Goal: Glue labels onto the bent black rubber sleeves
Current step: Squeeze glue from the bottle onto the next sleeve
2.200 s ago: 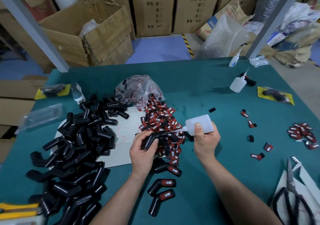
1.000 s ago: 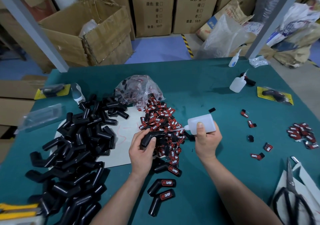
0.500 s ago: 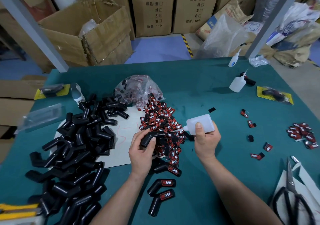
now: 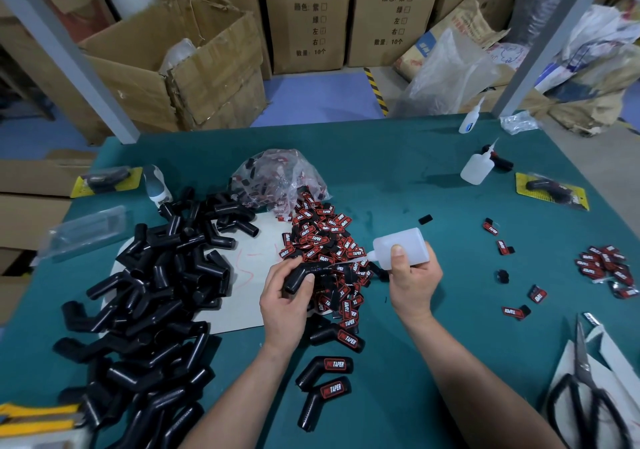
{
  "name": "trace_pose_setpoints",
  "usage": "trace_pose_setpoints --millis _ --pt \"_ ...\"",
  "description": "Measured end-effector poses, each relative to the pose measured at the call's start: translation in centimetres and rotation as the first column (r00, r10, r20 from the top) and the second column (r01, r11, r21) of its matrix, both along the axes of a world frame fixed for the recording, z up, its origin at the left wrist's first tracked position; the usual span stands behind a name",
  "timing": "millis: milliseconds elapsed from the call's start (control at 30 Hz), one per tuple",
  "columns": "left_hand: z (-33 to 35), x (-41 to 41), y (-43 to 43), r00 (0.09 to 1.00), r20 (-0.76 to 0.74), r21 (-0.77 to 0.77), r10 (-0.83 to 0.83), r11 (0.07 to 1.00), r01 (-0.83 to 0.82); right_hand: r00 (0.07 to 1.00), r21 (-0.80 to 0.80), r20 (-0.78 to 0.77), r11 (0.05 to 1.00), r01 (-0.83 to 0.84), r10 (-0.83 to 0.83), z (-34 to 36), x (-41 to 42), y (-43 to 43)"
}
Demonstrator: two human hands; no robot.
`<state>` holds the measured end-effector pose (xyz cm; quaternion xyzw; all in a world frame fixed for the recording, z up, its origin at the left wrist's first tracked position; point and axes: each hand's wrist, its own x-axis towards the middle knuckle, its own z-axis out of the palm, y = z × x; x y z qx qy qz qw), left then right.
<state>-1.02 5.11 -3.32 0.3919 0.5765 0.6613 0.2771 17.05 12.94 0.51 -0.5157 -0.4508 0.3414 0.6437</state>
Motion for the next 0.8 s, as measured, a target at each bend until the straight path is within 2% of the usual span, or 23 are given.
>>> trace_pose_setpoints --millis 433,667,800 --pt "-0.12 -0.04 -0.05 1.0 -0.012 -0.009 -0.013 1.0 0.013 0.999 0.012 0.039 1.0 0.005 -0.005 0.02 -0.03 -0.12" --pt "-0.03 0.27 -0.18 0.997 -0.067 0.011 -0.05 0.999 0.05 0.999 -0.014 0.047 1.0 0.003 -0.002 -0.24 -0.18 -0.27" --pt "0.03 0.13 -0.06 0.999 -0.038 0.002 -0.028 1.0 0.028 0.999 -0.013 0.049 1.0 0.0 0.001 -0.19 -0.04 -0.24"
